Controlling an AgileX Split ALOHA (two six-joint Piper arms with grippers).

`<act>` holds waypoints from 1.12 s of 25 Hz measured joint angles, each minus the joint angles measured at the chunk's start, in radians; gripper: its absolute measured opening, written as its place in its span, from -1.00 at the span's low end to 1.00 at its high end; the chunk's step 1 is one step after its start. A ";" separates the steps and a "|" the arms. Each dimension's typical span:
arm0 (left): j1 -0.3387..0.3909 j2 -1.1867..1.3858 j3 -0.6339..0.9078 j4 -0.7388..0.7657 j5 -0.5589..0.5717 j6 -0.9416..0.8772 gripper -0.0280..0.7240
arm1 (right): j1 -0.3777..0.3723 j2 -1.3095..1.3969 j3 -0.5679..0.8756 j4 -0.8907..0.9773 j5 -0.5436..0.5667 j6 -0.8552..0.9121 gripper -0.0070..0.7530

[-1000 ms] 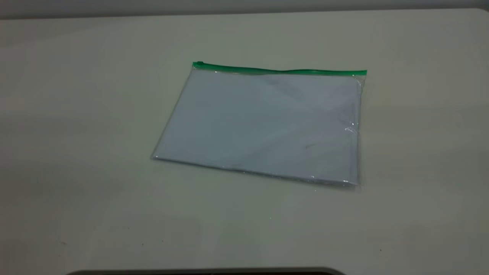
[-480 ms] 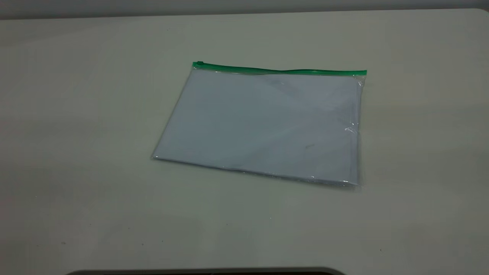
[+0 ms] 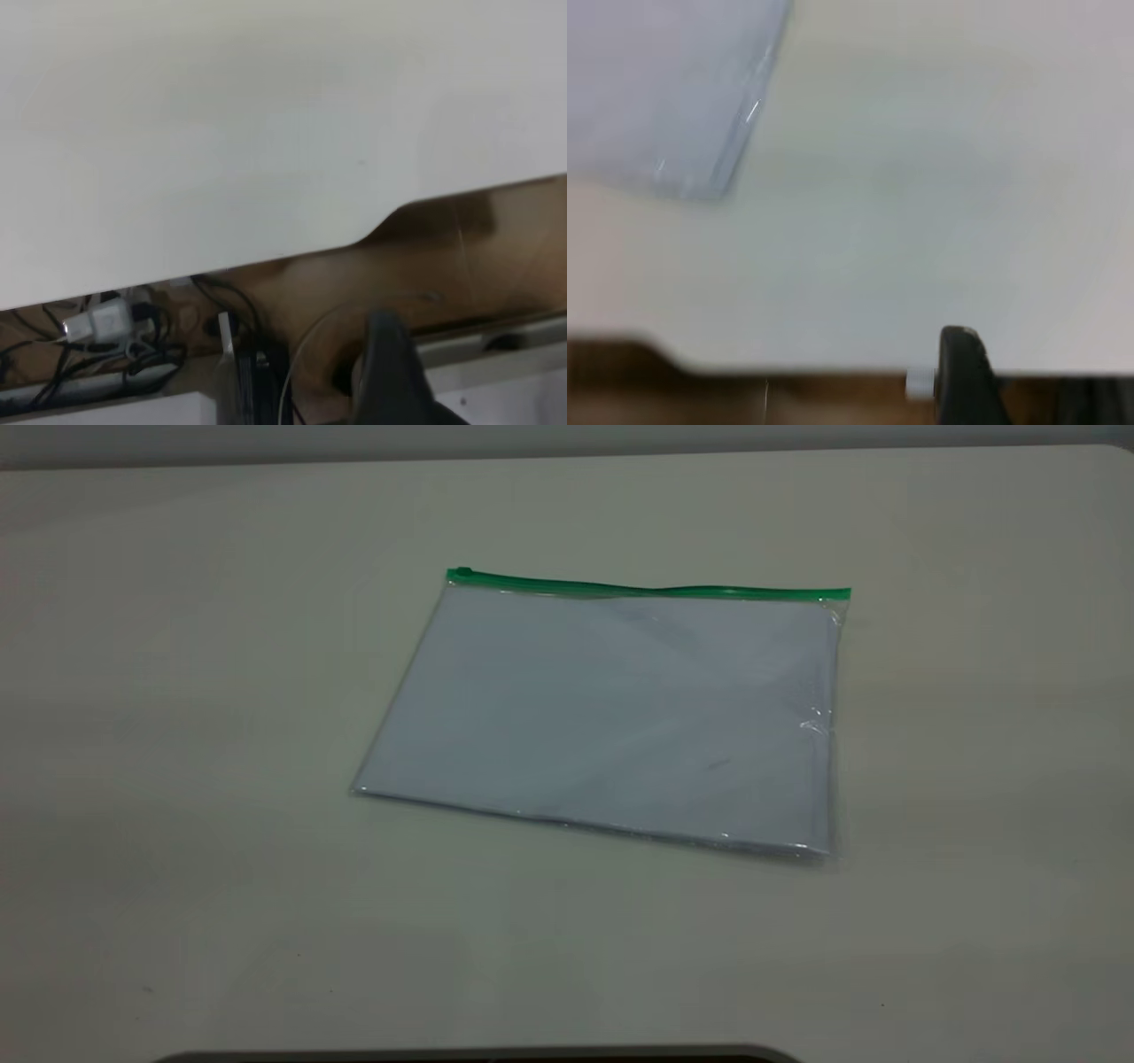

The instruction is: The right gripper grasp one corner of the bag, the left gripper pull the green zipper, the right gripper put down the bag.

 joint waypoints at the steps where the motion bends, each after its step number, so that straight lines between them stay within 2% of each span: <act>1: 0.010 -0.016 0.000 0.000 -0.001 0.000 0.54 | -0.012 -0.045 0.000 0.000 0.001 0.000 0.29; 6: 0.030 -0.152 0.000 0.000 0.000 0.000 0.54 | -0.025 -0.206 0.000 0.003 0.010 0.000 0.29; 13: 0.032 -0.368 0.000 0.000 0.014 0.000 0.54 | -0.026 -0.211 0.000 0.009 0.013 0.000 0.29; 28: 0.037 -0.372 0.000 0.000 0.024 -0.001 0.54 | -0.026 -0.211 0.000 0.011 0.013 0.000 0.29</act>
